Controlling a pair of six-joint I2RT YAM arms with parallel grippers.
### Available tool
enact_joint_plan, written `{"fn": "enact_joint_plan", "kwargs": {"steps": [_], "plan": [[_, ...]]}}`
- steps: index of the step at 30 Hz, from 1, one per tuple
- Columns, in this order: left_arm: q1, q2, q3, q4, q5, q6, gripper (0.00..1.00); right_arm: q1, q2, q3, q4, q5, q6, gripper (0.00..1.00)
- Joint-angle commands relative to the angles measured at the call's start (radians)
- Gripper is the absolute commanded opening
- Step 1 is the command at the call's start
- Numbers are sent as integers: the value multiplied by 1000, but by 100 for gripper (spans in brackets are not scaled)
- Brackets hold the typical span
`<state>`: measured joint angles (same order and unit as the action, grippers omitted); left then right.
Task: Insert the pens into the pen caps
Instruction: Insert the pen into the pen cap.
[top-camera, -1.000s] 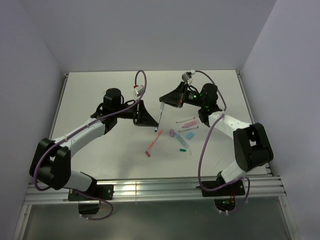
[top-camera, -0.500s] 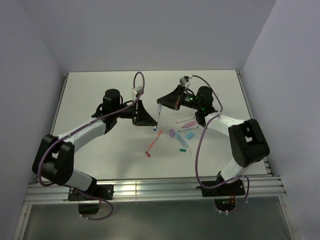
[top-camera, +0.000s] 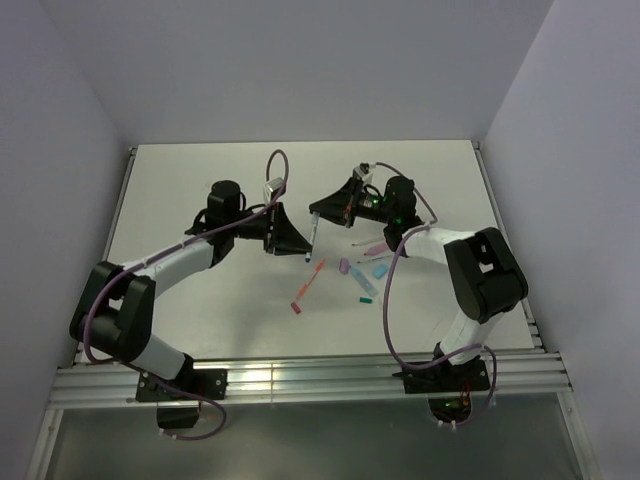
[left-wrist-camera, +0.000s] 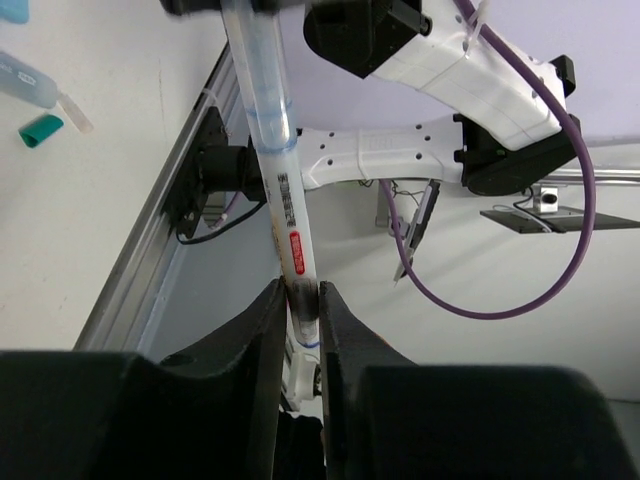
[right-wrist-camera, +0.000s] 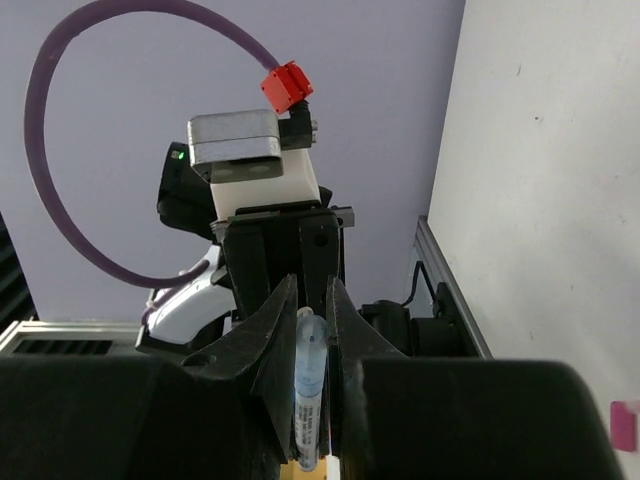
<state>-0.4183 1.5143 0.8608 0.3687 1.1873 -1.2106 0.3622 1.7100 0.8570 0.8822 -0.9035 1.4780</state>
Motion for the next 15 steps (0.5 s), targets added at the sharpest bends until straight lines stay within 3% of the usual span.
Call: {"fn": "enact_joint_plan", "kwargs": {"steps": [1, 8, 15], "plan": [[26, 10, 14, 90, -20, 13, 25, 23, 23, -18, 26, -58, 11, 0], [32, 15, 12, 79, -9, 23, 46, 15, 25, -16, 34, -61, 15, 0], [33, -8, -12, 16, -5, 78, 53, 4, 31, 4, 49, -63, 28, 0]]}}
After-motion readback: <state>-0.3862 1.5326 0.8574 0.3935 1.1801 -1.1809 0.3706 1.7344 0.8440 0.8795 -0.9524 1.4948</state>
